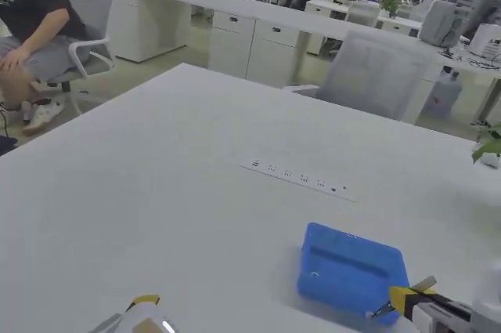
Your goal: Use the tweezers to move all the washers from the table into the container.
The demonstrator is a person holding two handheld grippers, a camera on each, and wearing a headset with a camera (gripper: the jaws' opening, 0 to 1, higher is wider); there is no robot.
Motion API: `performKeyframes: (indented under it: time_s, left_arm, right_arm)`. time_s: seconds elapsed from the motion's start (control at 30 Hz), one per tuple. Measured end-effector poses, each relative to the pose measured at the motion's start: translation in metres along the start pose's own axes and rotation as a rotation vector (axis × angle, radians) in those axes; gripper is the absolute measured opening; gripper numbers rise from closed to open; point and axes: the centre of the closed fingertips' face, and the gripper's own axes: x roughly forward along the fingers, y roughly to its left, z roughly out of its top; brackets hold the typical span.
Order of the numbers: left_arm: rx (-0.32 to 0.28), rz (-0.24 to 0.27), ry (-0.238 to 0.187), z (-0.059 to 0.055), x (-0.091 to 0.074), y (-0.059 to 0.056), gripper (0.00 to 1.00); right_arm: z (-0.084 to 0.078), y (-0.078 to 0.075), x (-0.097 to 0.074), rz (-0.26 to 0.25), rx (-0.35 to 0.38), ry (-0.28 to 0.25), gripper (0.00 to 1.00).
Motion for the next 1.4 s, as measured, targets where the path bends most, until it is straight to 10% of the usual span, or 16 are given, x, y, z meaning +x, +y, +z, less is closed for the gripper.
performKeyframes:
  time_s: [0.33, 0.77, 1.4]
  left_arm:
    - [0.000, 0.001, 0.008, -0.001, 0.001, 0.000, 0.94]
    - [0.003, 0.001, 0.023, -0.004, 0.002, 0.000, 0.93]
    - [0.011, 0.000, 0.049, -0.008, 0.004, -0.001, 0.93]
  right_arm:
    - [0.022, -0.008, 0.022, -0.034, 0.000, -0.047, 0.02]
    - [-0.008, -0.022, 0.060, -0.089, -0.031, 0.049, 0.02]
    - [-0.019, -0.028, 0.071, -0.082, -0.063, 0.062, 0.03]
